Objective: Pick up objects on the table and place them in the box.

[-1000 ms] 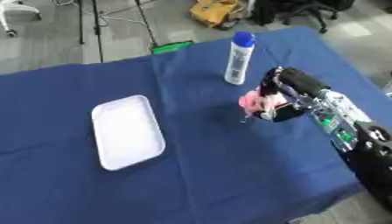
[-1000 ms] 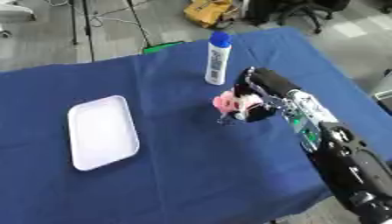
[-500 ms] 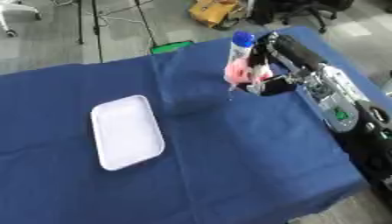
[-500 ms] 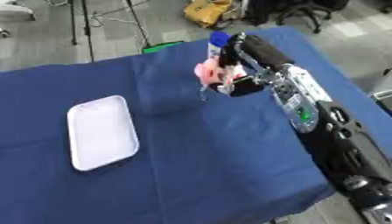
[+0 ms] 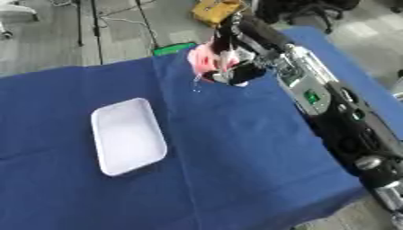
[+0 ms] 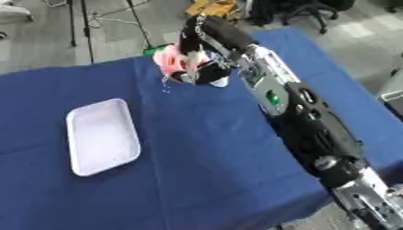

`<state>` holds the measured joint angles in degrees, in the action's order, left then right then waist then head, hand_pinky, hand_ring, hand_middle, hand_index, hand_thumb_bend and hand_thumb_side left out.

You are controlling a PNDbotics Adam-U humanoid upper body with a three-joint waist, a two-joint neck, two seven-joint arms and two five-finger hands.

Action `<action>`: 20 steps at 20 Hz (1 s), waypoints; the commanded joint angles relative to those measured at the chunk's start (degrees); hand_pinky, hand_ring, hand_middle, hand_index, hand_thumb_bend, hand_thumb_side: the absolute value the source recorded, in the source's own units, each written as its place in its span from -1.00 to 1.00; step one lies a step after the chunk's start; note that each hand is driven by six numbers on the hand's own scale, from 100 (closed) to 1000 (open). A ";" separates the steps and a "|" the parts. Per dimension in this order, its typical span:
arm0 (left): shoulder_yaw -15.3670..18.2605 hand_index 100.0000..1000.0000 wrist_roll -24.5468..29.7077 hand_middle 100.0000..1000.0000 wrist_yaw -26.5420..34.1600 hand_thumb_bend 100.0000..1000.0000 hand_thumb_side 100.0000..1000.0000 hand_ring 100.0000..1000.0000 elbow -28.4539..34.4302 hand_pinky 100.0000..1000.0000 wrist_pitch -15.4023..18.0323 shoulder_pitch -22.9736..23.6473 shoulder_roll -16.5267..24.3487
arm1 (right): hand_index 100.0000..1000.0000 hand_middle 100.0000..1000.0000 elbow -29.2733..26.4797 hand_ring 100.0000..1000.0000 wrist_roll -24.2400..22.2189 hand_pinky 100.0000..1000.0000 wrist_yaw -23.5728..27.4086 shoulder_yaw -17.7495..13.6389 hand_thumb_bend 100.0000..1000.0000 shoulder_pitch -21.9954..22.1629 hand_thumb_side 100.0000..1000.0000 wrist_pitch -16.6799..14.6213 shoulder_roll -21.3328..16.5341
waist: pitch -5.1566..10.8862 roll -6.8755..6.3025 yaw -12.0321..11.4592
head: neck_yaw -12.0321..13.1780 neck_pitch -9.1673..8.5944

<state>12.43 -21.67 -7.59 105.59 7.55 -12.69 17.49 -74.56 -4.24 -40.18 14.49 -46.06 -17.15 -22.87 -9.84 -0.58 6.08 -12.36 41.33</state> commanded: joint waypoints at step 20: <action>-1.75 0.52 1.87 0.41 0.86 -0.09 0.82 0.41 0.90 0.51 0.40 -2.22 -0.52 | -0.09 -0.05 12.79 0.03 -4.20 0.04 -3.50 4.09 -0.18 -6.37 -0.43 -4.57 16.30 | 3.61 -0.11 -2.81 | -3.02 -0.12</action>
<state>10.73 -20.02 -6.95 105.60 7.88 -14.15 16.50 -61.23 -7.85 -43.34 18.41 -51.40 -21.27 -6.69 -9.84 -0.59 3.41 -15.15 41.32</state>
